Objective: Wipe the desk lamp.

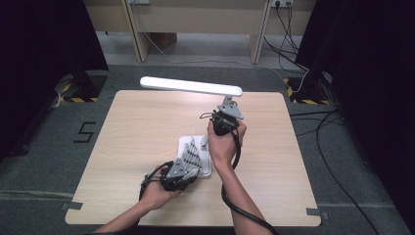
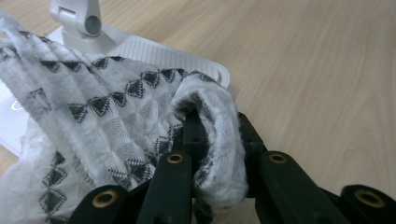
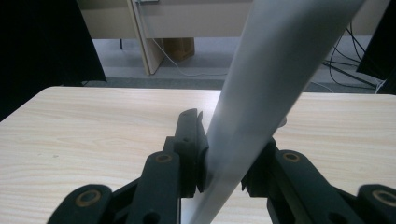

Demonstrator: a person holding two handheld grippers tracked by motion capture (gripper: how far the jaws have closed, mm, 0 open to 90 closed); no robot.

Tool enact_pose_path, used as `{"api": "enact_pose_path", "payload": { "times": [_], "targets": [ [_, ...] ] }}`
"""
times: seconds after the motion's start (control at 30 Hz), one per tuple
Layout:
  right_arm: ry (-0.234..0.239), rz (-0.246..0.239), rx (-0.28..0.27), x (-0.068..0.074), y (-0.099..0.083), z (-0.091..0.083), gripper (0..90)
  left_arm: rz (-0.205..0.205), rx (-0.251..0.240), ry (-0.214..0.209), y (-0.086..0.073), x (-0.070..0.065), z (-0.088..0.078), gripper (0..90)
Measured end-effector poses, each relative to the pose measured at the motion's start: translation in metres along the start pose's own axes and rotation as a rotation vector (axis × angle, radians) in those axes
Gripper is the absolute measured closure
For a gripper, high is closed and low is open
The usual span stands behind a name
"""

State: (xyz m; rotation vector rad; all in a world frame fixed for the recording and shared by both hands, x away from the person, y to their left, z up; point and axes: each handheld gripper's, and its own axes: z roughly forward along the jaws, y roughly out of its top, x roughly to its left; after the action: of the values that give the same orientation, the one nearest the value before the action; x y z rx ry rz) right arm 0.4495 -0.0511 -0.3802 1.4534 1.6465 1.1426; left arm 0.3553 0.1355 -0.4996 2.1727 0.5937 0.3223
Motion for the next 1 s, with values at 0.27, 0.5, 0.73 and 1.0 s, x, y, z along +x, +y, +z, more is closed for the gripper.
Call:
{"api": "enact_pose_path", "payload": {
  "times": [0.27,0.5,0.73,1.0],
  "targets": [
    [-0.002,-0.001,-0.001,0.000,0.000,0.000,72.5,0.021,0.015,-0.038,-0.002,-0.009,0.000,78.8],
    [-0.001,-0.002,-0.001,0.000,0.000,0.000,72.5,0.022,0.012,-0.058,-0.003,-0.017,0.000,78.8],
    [-0.003,-0.005,-0.001,0.000,0.000,0.000,72.4,0.053,0.019,-0.094,-0.002,-0.027,-0.001,78.8],
    [-0.005,-0.005,0.003,0.001,0.001,0.001,72.3,0.087,0.009,-0.133,0.004,-0.038,-0.004,78.7]
  ]
}}
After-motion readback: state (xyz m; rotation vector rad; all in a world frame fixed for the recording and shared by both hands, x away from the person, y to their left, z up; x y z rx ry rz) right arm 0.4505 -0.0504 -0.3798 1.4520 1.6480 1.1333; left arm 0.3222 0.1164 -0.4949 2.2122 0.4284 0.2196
